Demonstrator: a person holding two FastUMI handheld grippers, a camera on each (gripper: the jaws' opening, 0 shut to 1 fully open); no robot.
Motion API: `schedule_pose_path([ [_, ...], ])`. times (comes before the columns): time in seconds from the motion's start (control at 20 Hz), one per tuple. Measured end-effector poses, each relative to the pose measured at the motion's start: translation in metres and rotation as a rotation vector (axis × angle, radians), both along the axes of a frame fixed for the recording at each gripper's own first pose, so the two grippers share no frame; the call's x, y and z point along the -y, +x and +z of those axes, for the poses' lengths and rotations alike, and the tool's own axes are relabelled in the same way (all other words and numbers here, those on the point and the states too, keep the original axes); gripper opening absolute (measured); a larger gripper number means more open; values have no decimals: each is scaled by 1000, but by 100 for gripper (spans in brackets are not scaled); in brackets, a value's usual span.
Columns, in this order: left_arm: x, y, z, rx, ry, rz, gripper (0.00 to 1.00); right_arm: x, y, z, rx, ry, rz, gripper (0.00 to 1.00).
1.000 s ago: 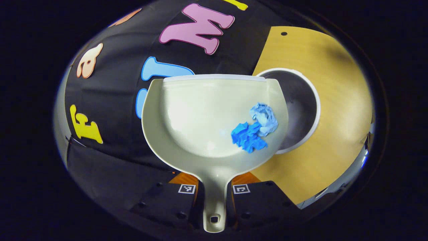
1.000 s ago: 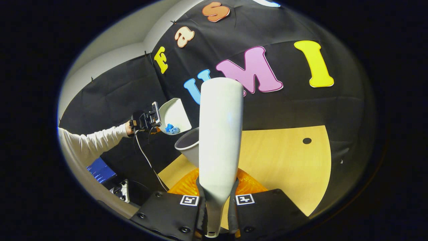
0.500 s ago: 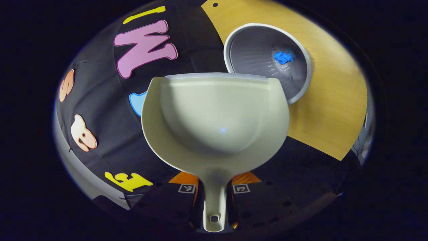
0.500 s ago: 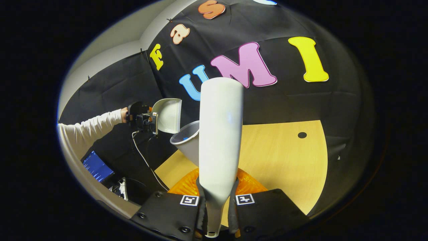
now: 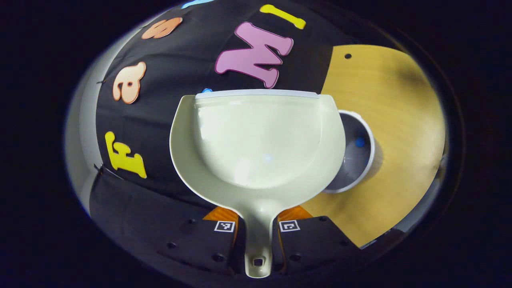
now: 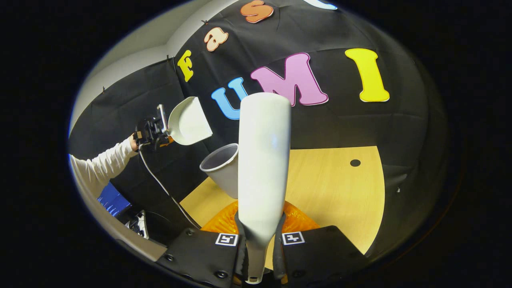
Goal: Pick up the small broom and dustpan from the desktop, sweep the trash into the dustpan with the broom, and then empty the trash into the garbage bin.
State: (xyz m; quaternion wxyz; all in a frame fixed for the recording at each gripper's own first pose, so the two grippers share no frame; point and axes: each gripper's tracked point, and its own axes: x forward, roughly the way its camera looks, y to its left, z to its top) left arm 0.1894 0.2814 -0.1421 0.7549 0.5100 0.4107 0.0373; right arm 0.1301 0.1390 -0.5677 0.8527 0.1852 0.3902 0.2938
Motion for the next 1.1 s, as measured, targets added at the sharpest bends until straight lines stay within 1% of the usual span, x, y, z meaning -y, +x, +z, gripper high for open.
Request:
schedule_pose_path([
  [0.15, 60, 7, 2, 110, -307, 52, 24, -7, 13, 13, 22, -22, -32, 25],
  [0.25, 101, -1, -3, 145, -501, 91, 25, -8, 26, 17, 34, -83, -83, 25],
  [0.3, 122, -3, -8, 149, -593, 114, 24, -5, 33, 15, 23, -129, -124, 25],
  [0.4, 170, -27, -34, 113, -781, 178, 24, -8, 40, 16, -1, -180, -193, 25],
  [0.45, 195, -42, -53, 73, -882, 235, 24, -11, 41, 10, -27, -211, -215, 25],
  [0.55, 236, -67, -96, -47, -1070, 370, 24, -17, 31, -16, -101, -274, -237, 25],
  [0.6, 248, -77, -120, -110, -1103, 432, 24, -21, 25, -35, -156, -311, -228, 25],
  [0.65, 253, -87, -145, -164, -1112, 483, 24, -23, 14, -50, -202, -340, -220, 25],
  [0.8, 269, -115, -216, -316, -1061, 583, 24, -50, -19, -123, -407, -386, -175, 26],
  [0.85, 272, -124, -241, -377, -1056, 625, 24, -57, -35, -156, -502, -409, -148, 25],
  [0.9, 275, -135, -265, -447, -1037, 683, 24, -64, -46, -178, -559, -431, -133, 26],
  [1.0, 273, -139, -286, -526, -1003, 745, 24, -73, -66, -211, -664, -466, -103, 26],
  [1.1, 270, -131, -283, -578, -972, 792, 24, -82, -82, -240, -743, -491, -76, 26],
])
